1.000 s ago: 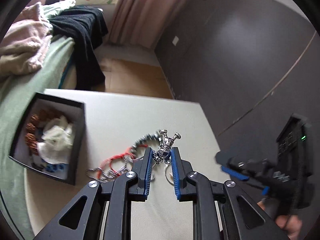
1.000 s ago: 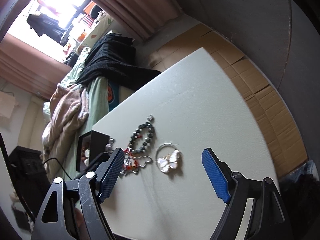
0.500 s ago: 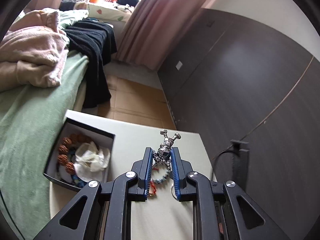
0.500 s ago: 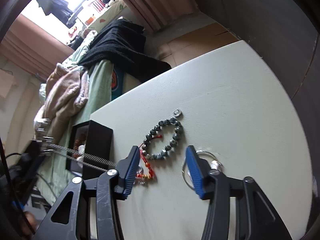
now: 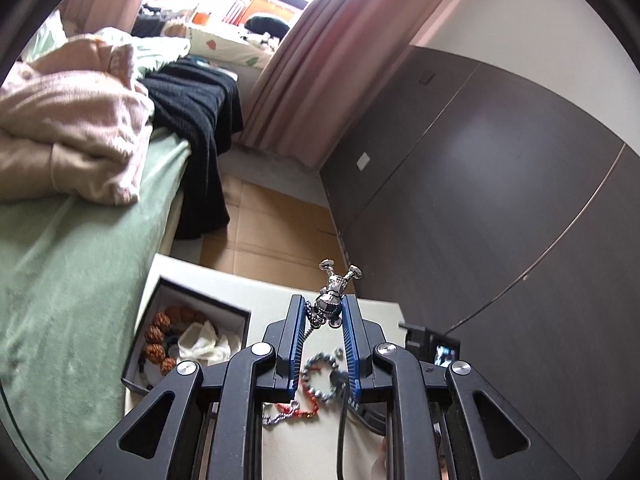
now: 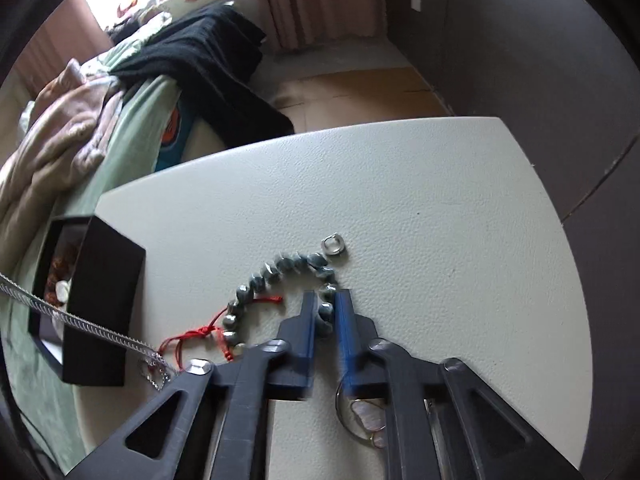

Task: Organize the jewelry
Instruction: 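Close the right tool on the grey bead bracelet while the left tool holds the skull charm up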

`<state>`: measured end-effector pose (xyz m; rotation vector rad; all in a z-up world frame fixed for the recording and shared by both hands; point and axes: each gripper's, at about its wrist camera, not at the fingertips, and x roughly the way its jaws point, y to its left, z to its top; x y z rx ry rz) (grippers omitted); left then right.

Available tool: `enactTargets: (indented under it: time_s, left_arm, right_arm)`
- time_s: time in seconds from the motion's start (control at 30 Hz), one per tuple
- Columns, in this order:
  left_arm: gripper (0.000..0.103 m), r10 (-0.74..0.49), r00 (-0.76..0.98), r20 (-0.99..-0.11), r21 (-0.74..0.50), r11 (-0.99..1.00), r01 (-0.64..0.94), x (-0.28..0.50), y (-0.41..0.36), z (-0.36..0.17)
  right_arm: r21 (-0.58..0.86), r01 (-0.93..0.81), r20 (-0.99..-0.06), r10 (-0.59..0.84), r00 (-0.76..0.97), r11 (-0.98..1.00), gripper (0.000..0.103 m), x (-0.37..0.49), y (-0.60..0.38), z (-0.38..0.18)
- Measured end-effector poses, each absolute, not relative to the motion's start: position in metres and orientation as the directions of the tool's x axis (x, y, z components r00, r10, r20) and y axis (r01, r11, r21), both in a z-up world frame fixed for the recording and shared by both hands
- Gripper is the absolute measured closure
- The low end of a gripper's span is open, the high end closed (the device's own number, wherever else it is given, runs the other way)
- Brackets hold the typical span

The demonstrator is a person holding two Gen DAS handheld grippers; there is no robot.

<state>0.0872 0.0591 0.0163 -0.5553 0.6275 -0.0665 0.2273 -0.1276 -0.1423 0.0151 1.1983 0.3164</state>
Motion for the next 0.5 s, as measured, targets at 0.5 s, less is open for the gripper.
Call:
enactTargets:
  time_s: [0.5]
  left_arm:
    - [0.084,-0.088,0.878,-0.471,-0.338,0.937,-0.087,0.069,0.052,0.13]
  right_arm:
    - [0.514,-0.273,-0.729,0.582,0.36,0.813,0.093,0.209,-0.17,-0.071]
